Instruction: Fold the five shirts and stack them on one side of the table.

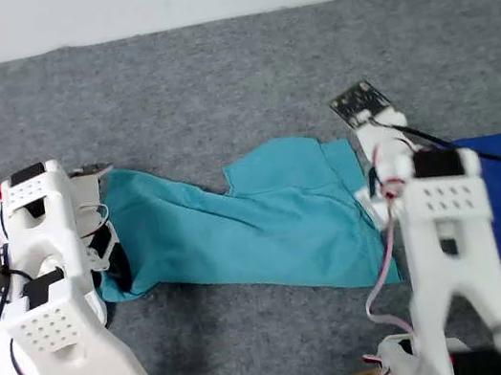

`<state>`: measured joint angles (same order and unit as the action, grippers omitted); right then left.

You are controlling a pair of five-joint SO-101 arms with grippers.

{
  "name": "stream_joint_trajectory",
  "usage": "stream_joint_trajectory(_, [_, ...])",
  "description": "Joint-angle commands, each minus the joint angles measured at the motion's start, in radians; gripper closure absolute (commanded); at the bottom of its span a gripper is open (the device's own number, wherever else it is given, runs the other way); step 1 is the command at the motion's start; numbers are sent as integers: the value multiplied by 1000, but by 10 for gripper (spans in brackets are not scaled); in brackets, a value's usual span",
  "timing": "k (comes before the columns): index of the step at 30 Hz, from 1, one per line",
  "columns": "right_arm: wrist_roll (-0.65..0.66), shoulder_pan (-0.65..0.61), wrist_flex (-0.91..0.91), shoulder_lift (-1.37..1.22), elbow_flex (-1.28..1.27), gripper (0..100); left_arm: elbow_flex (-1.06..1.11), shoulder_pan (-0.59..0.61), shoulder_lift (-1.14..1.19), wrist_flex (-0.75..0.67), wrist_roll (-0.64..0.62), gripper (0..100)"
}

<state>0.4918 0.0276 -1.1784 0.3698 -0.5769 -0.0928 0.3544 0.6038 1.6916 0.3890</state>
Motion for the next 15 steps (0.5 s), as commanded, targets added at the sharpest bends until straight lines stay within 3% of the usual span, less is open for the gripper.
stream_joint_trajectory(1, [-86,-71,137,-236,147,745,-44,11,-51,-3,9,845])
stream_joint_trajectory(6, [-146,-162,119,-556,460,853,-41,12,-46,-3,9,845])
stream_joint_trajectory(15, [-146,-170,39,-912,818,830,-41,12,-43,-3,9,845])
